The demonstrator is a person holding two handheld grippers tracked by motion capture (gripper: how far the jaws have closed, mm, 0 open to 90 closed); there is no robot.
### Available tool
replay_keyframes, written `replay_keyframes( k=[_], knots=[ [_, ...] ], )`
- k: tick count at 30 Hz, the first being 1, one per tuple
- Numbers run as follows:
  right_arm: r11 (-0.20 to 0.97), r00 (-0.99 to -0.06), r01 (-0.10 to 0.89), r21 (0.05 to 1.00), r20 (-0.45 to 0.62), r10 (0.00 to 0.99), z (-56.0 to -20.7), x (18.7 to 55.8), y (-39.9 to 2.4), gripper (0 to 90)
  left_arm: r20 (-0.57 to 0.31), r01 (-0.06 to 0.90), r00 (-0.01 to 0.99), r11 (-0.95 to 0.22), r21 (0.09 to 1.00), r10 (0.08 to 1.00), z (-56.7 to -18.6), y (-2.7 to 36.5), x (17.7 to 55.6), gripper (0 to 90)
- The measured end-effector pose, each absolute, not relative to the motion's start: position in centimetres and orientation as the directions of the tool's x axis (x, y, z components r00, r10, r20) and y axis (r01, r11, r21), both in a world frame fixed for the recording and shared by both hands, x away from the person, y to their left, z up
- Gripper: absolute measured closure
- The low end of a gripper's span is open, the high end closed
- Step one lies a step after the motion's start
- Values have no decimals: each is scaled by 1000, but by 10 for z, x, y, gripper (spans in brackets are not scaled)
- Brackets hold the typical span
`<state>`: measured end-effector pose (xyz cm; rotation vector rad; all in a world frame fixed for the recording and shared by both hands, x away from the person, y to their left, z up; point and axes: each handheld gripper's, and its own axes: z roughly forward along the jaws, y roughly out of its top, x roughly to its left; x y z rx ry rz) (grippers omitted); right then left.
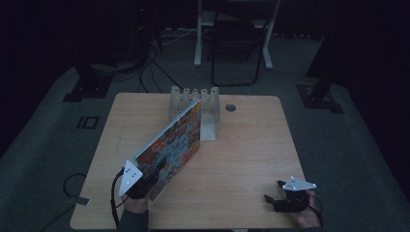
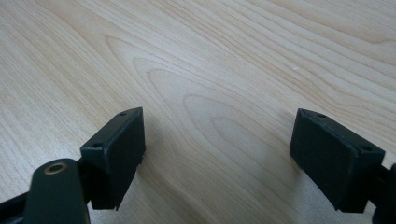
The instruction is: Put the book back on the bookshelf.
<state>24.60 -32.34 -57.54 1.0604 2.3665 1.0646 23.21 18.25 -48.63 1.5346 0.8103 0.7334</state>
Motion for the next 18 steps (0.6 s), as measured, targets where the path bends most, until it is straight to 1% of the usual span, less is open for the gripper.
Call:
replay_keyframes(
  k=[18],
  knots=[
    [442,-665,495,748,0,746,-575,246,-323,177,3,90,523,-58,994,852,-483,183,235,811]
  ],
)
